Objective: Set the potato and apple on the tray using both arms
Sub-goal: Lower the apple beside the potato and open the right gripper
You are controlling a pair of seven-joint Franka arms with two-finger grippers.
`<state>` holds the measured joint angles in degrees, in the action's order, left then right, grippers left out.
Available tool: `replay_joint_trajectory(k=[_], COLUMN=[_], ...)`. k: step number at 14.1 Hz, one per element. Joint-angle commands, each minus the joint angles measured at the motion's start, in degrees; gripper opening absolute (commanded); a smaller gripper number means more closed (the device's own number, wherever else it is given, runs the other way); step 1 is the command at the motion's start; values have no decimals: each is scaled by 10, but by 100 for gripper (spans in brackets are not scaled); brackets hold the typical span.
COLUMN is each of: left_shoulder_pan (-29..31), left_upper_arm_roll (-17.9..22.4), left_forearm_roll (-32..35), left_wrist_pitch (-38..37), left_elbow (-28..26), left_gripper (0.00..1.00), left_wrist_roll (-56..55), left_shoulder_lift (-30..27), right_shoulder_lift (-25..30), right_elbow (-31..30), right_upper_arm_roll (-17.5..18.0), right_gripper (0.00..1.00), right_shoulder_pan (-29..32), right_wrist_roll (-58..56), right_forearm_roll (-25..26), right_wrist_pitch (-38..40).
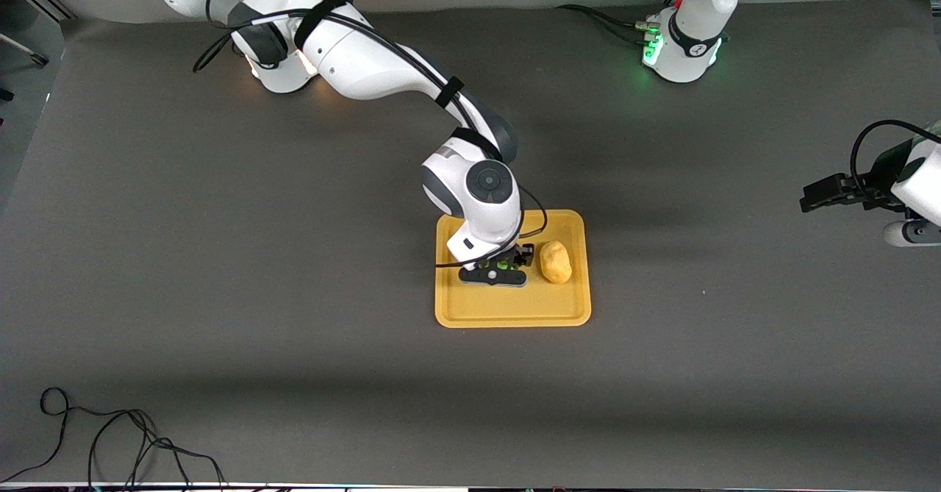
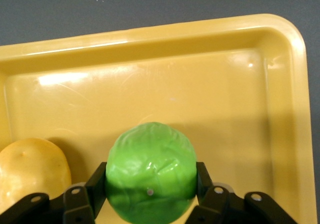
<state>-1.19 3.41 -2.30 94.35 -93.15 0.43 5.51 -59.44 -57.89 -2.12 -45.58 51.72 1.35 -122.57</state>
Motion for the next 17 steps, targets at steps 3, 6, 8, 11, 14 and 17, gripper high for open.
replay_joint_trajectory(k=[3,6,8,11,14,17], left_shoulder_pan=[3,-2,-2,0,2,15], left_upper_arm_roll=[-2,-2,-2,-2,-2,-1], left_forearm_roll=[-3,-2,0,1,1,1], left_wrist_pitch=[34,46,35,15,14,18], left_elbow=[11,10,10,12,11,10], left_gripper=[100,100,100,100,100,100], left_wrist_roll=[-3,-3,-3,-8,-9,-10], left_shoulder_lift=[-3,-2,-3,-6,-8,-8], right_shoulder_lift=[-16,-16,-6,52,137,207], right_elbow=[20,20,24,29,23,12], right_upper_arm_roll=[2,2,2,3,-1,-12], right_gripper=[52,100,100,100,100,100], right_shoulder_pan=[3,2,2,5,26,49], right_wrist_roll=[-5,-2,-3,-6,-8,-58], right_forearm_roll=[8,8,6,3,2,20], right_wrist_pitch=[8,10,43,125,209,299])
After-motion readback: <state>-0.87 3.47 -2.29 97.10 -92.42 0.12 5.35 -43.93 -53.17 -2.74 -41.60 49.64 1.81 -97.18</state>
